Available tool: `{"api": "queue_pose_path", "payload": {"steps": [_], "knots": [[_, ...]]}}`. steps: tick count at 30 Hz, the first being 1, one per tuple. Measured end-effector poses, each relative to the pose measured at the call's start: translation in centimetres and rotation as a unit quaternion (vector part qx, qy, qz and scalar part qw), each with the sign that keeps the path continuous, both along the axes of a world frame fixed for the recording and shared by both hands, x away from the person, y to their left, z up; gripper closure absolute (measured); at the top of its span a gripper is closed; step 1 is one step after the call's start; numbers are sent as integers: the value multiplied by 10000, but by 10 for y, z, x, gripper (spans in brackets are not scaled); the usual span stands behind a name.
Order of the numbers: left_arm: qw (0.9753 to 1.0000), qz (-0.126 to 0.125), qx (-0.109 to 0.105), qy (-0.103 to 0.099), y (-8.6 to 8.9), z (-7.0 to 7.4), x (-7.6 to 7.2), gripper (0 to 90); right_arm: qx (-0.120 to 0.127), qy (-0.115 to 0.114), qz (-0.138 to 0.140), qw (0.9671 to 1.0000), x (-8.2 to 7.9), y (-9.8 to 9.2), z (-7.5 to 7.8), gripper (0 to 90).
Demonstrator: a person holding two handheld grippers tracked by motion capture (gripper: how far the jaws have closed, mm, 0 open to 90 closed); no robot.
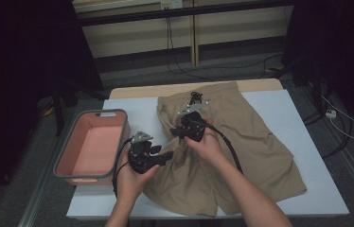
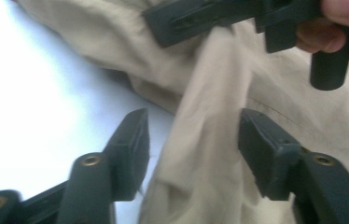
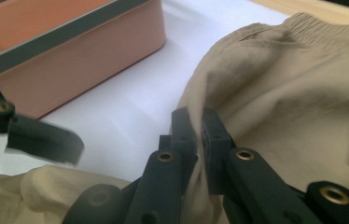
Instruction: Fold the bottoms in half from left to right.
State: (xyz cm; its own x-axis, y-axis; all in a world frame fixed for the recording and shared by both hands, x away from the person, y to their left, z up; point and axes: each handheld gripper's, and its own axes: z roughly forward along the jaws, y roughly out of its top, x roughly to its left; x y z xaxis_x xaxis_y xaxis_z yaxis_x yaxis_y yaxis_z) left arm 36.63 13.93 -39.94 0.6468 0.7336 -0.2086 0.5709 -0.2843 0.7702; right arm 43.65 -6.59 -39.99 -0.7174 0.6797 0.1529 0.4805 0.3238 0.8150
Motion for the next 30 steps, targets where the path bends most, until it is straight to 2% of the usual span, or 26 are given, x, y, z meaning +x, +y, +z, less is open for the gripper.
{"api": "queue_pose_path", "payload": {"steps": [2,3,5,7,9,12,18,30], "knots": [[10000,8,-49,-43,2,1,0,348,72,23,-45,10000,1,-3,1,870],[10000,-34,-5,-87,3,1,0,330,104,25,-65,9999,1,-5,2,870],[9997,-113,43,-234,5,1,1,264,66,-3,-94,9999,1,-8,3,870],[9997,-127,42,-226,6,1,2,220,22,-32,-105,9999,0,-11,4,869],[9998,-130,-29,-160,9,2,2,204,74,-23,-165,9998,0,-15,4,870],[9998,-138,8,-167,12,2,2,174,155,3,-226,9996,0,-22,4,870],[9998,-96,-14,-163,14,1,4,140,75,-66,-268,9996,0,-26,5,870],[9998,-37,-53,-183,23,-1,6,99,135,-96,-337,9993,-1,-34,10,871]]}}
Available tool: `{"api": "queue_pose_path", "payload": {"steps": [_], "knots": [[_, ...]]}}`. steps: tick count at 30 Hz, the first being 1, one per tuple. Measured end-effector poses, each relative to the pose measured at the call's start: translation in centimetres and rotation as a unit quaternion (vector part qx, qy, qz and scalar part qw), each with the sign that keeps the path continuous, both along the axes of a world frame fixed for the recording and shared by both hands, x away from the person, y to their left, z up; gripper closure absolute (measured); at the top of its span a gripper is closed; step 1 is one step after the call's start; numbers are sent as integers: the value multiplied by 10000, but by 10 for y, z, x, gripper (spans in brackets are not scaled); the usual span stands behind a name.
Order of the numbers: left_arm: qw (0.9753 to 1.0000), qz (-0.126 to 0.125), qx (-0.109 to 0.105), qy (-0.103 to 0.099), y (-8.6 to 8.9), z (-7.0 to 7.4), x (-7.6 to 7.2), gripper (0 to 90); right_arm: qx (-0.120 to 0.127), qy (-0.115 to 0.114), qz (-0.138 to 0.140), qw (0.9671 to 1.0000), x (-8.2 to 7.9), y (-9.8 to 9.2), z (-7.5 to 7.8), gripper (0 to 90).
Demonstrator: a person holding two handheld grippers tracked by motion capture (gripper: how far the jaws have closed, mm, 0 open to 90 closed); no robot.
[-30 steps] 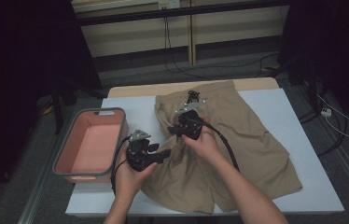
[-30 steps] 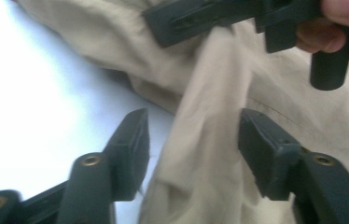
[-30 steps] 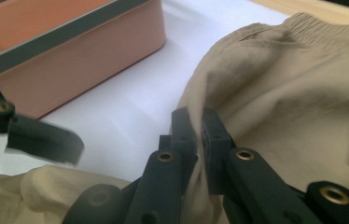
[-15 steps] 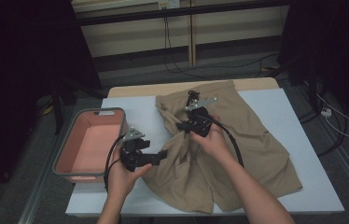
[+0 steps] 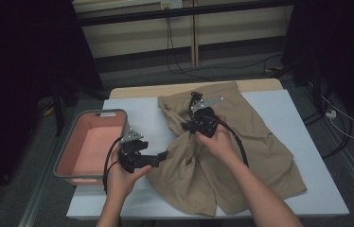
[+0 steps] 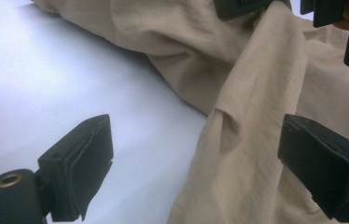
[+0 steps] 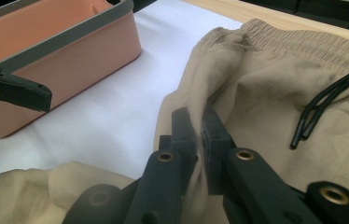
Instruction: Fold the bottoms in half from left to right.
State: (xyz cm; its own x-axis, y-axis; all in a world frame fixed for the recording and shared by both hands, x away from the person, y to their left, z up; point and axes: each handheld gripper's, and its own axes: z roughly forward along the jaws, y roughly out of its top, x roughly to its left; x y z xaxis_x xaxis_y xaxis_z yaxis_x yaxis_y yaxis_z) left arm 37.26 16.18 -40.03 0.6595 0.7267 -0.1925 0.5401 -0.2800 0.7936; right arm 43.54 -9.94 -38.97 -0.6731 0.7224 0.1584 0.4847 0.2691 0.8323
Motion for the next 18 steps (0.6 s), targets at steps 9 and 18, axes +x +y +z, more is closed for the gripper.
{"api": "queue_pose_path", "payload": {"steps": [9,18], "knots": [[10000,-15,16,53,3,-2,1,83,64,-27,-66,10000,0,-5,3,871],[10000,-19,84,43,5,-2,1,82,181,-28,-144,9997,-1,-16,7,871]]}}
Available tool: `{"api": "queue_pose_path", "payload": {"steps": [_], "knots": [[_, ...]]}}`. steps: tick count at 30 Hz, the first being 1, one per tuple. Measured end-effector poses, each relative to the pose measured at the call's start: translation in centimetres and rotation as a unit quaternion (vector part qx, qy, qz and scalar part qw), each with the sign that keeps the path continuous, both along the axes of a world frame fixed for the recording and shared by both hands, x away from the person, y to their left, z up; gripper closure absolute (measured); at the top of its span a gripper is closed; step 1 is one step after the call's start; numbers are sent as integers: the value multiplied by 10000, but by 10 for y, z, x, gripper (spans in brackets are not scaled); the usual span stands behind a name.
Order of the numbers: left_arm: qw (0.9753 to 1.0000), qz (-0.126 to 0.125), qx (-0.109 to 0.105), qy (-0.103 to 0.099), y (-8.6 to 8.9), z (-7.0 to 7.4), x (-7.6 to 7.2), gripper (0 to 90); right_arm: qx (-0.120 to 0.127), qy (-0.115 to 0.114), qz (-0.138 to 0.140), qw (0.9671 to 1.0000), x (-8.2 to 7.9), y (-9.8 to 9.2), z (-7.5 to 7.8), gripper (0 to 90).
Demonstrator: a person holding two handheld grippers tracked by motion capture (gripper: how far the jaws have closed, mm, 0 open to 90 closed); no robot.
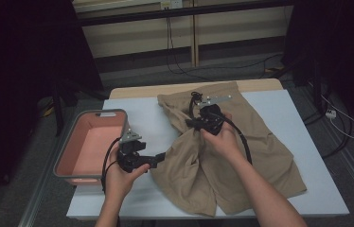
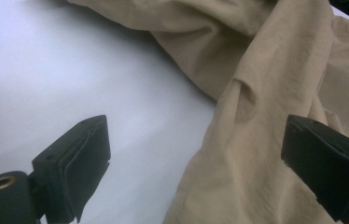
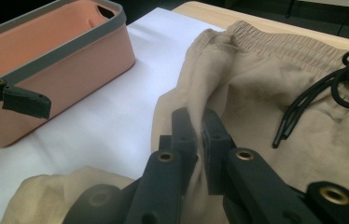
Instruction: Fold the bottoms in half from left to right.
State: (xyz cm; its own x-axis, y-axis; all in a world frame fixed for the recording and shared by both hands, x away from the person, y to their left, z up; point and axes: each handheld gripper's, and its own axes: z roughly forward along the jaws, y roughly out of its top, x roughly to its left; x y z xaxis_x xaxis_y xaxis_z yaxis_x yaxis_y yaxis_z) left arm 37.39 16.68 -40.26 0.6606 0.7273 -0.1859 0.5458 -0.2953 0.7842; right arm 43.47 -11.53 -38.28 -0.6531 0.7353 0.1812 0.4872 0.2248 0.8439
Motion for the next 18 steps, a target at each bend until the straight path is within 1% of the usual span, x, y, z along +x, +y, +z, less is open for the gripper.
{"api": "queue_pose_path", "payload": {"steps": [5,11,18], "knots": [[10000,-38,33,-32,1,0,-1,77,-18,-45,-41,10000,-1,-5,2,871],[10000,-37,40,-11,1,-1,0,76,-8,-59,-54,10000,-2,-11,3,871],[10000,-43,79,-3,2,-2,0,75,-28,-73,-139,9999,-1,-21,5,871]]}}
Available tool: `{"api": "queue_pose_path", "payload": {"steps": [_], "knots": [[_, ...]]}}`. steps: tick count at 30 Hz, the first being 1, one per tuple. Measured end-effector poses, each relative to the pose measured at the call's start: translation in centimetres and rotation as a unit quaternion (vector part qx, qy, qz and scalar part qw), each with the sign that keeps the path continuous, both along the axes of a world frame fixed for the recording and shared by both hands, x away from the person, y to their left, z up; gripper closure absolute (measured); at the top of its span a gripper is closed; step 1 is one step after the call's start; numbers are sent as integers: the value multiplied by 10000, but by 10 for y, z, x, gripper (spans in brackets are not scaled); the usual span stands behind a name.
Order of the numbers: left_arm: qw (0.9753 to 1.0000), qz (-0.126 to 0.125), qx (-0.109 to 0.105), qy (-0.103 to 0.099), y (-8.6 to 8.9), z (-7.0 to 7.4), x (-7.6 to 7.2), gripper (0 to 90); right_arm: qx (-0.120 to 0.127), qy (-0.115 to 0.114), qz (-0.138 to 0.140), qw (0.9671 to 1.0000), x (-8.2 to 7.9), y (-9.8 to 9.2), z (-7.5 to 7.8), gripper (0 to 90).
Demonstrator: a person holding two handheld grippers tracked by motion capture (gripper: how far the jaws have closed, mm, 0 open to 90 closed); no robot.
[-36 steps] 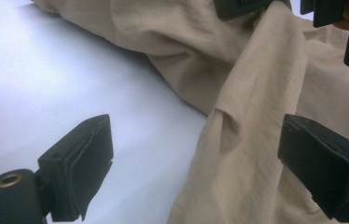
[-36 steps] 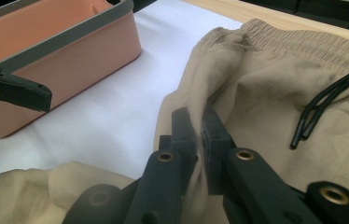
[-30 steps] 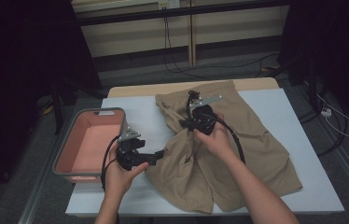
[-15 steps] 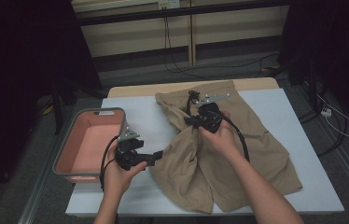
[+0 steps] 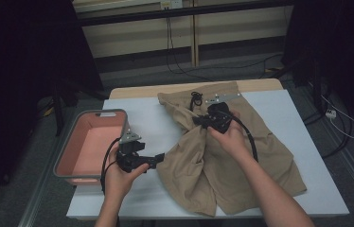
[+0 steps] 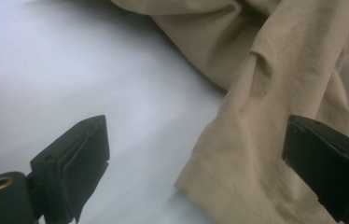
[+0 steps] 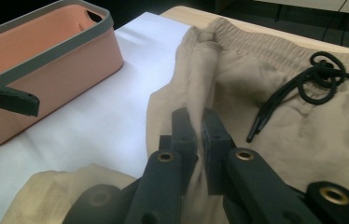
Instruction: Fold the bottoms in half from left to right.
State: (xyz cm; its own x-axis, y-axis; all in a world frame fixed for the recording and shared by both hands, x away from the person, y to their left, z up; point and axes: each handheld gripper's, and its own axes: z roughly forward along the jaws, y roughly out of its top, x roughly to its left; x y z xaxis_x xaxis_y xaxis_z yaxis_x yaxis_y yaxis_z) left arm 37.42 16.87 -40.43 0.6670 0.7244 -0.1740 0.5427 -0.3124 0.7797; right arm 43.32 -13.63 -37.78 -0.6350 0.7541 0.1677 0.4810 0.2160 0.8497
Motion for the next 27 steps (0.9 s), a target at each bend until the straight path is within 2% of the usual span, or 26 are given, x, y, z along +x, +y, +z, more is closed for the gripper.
{"api": "queue_pose_path", "payload": {"steps": [27], "knots": [[9999,-34,103,31,-2,-2,0,74,-6,-29,-202,9998,-3,-25,4,871]]}}
